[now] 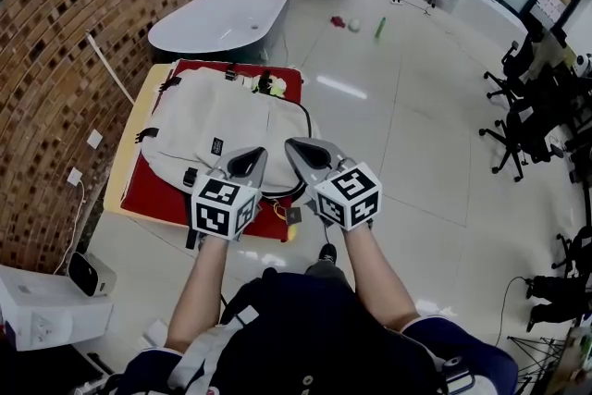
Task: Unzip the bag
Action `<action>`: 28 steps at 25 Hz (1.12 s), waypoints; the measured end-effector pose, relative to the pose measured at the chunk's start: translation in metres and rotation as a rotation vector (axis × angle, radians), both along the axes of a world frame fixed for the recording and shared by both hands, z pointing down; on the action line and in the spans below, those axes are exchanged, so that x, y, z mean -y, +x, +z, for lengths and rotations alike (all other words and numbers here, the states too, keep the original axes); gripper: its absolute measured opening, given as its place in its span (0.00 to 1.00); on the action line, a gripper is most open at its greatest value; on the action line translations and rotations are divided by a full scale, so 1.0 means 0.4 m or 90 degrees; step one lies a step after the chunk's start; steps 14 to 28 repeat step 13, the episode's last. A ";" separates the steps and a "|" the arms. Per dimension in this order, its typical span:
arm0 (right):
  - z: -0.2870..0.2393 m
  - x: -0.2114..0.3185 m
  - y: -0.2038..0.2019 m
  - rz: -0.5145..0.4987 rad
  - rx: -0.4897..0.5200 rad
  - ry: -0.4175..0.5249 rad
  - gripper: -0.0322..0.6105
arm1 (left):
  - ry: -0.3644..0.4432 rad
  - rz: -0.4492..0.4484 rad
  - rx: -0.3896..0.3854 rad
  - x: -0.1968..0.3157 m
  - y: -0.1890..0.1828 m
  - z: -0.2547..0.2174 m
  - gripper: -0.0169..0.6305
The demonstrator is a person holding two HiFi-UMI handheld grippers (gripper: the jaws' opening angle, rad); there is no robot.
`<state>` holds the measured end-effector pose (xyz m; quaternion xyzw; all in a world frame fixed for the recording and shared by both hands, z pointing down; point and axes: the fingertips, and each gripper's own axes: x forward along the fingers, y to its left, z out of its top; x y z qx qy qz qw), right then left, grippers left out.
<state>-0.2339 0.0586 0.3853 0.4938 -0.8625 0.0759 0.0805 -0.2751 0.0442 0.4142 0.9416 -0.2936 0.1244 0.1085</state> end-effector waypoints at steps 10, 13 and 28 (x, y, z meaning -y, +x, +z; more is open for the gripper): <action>-0.006 0.017 -0.006 -0.005 0.000 0.004 0.06 | -0.007 0.000 0.005 0.006 -0.002 0.009 0.03; -0.004 0.018 -0.005 -0.004 -0.001 0.005 0.06 | -0.007 0.001 0.005 0.006 -0.002 0.015 0.03; -0.004 0.018 -0.005 -0.004 -0.001 0.005 0.06 | -0.007 0.001 0.005 0.006 -0.002 0.015 0.03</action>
